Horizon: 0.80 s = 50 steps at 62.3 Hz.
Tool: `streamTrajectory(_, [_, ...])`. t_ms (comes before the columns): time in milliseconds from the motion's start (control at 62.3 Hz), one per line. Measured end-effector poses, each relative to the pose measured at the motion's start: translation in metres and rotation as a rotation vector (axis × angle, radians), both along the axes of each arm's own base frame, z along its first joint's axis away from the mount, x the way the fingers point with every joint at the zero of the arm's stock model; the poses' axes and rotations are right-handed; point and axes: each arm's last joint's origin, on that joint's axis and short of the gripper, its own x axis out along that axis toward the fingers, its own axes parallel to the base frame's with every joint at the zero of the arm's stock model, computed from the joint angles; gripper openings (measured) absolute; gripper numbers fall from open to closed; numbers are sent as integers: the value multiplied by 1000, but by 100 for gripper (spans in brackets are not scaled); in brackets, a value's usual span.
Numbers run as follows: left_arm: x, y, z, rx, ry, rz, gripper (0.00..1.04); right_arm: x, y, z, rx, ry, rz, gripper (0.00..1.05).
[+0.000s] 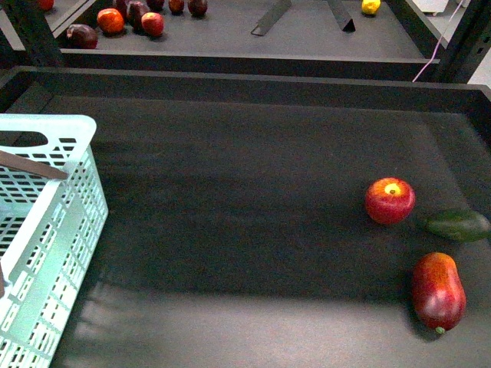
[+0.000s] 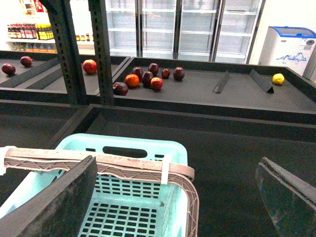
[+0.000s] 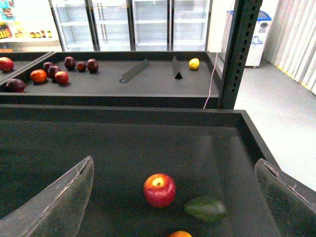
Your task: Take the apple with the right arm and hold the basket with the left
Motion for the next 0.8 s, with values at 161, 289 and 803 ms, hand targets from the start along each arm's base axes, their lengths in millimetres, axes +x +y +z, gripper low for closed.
streamTrajectory(161, [1, 1, 0, -252, 463, 135, 98, 0, 0, 0, 1, -1, 1, 96])
streamTrajectory(289, [8, 6, 17, -422, 457, 139, 98, 0, 0, 0, 1, -1, 0, 96])
streamTrajectory(803, [105, 87, 6, -1054, 418, 224, 98, 0, 0, 0, 2, -1, 0, 96])
